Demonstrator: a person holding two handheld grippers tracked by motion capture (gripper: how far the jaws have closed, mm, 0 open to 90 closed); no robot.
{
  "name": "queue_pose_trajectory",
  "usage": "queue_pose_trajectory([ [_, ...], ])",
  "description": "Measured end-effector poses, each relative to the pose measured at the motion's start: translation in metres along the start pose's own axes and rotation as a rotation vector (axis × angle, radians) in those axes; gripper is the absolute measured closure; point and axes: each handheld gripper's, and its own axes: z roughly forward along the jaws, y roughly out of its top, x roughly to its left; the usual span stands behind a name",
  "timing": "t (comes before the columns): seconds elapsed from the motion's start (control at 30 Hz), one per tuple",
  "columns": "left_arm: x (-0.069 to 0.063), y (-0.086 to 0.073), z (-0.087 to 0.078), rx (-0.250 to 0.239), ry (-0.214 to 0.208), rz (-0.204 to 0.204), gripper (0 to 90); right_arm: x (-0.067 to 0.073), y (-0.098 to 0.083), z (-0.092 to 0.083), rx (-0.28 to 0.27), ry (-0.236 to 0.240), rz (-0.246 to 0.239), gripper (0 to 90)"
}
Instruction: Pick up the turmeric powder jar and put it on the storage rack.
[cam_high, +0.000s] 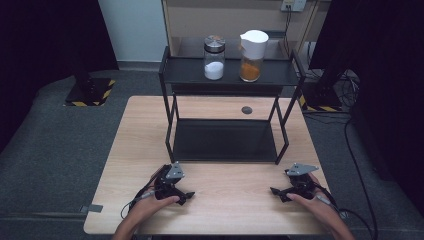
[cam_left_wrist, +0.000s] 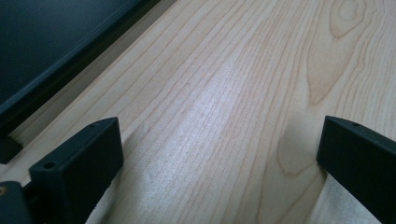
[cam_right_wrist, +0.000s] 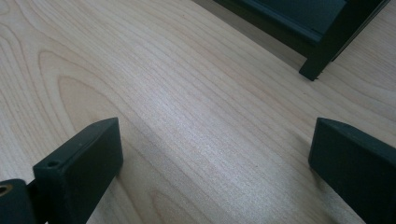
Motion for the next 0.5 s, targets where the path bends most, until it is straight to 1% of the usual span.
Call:
queue_pose_trajectory([
  [0.5, 0.0000, 0.0000, 0.0000, 0.000, 0.000, 0.000, 0.0, 0.0047, 0.0023, 0.0017, 0.007, -0.014, 0.014, 1.3],
])
